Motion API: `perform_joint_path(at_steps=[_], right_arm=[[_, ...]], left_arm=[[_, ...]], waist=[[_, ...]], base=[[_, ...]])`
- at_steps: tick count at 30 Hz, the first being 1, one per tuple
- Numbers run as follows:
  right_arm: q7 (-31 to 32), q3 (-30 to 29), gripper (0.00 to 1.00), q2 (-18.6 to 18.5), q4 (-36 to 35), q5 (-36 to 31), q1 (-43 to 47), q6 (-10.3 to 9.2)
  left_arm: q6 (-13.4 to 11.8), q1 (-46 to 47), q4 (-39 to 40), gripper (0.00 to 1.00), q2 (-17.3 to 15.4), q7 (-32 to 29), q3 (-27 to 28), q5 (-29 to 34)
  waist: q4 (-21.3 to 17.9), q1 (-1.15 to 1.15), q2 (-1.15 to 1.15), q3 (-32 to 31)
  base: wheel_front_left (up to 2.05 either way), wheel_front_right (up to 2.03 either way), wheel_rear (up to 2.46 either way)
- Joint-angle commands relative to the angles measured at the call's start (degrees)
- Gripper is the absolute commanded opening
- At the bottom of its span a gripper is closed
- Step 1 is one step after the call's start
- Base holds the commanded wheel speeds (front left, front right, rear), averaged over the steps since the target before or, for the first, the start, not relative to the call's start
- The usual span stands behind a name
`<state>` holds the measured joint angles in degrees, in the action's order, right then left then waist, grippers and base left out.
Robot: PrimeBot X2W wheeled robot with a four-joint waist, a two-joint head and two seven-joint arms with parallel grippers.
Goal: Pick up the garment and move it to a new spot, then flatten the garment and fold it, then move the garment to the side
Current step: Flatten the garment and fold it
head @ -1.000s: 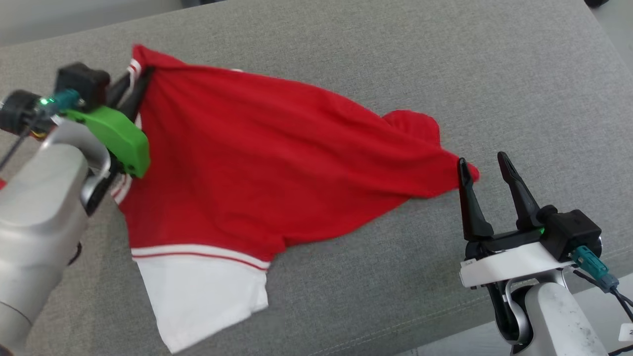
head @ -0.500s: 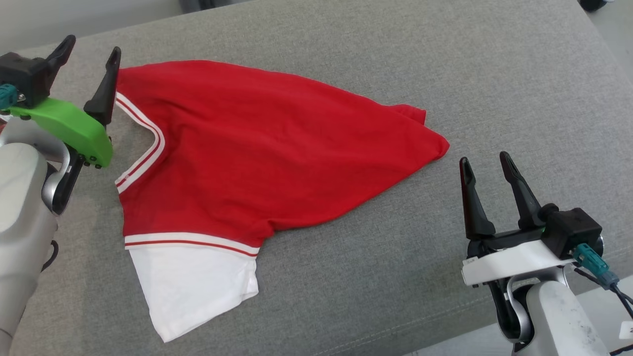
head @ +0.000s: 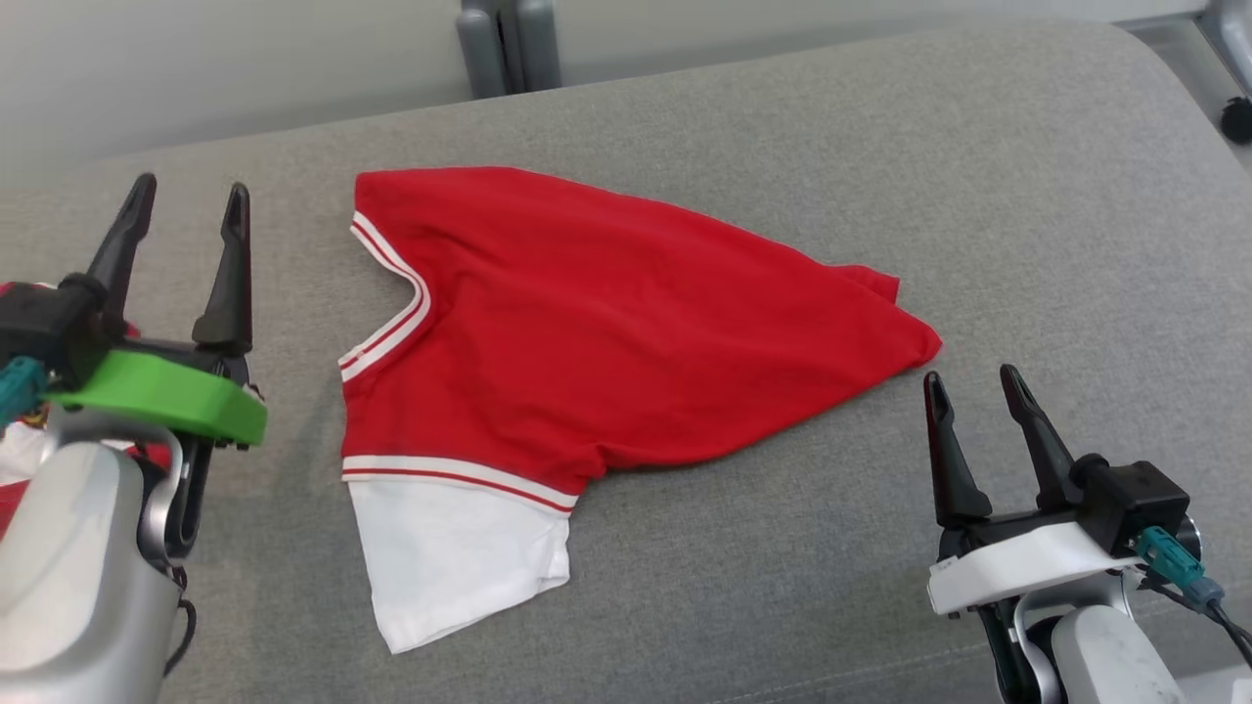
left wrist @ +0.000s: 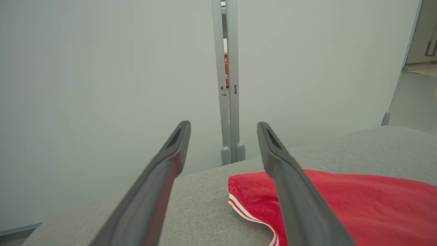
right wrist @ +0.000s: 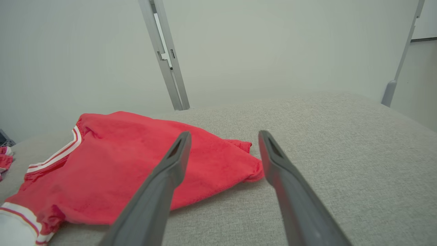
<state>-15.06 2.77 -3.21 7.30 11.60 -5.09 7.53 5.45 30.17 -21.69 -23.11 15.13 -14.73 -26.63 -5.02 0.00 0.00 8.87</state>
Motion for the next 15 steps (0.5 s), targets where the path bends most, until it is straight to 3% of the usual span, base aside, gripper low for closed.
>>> perform_joint_path(at_steps=[1, 8, 15], right_arm=[[-0.2, -0.2, 1.0, -0.6, 0.3, 0.7, 1.0, -0.08], [-0.2, 0.0, 1.0, -1.7, 1.2, 1.4, 3.1, -0.09], [-0.2, 0.5, 1.0, -2.6, 1.3, 1.9, 4.8, -0.08]], left_arm=[[-0.2, -2.8, 1.4, 1.0, 0.9, 0.0, 1.6, 1.4], [0.5, -14.4, 7.8, 1.0, 5.6, 0.0, 9.4, 5.7], [1.6, -23.7, 10.9, 1.0, 9.0, 0.0, 13.3, 8.1]], waist=[[3.3, 0.0, 0.0, -3.4], [6.6, 0.0, 0.0, -7.4], [9.1, 0.0, 0.0, -9.6]], base=[[0.0, 0.0, 0.0], [0.0, 0.0, 0.0], [0.0, 0.0, 0.0]])
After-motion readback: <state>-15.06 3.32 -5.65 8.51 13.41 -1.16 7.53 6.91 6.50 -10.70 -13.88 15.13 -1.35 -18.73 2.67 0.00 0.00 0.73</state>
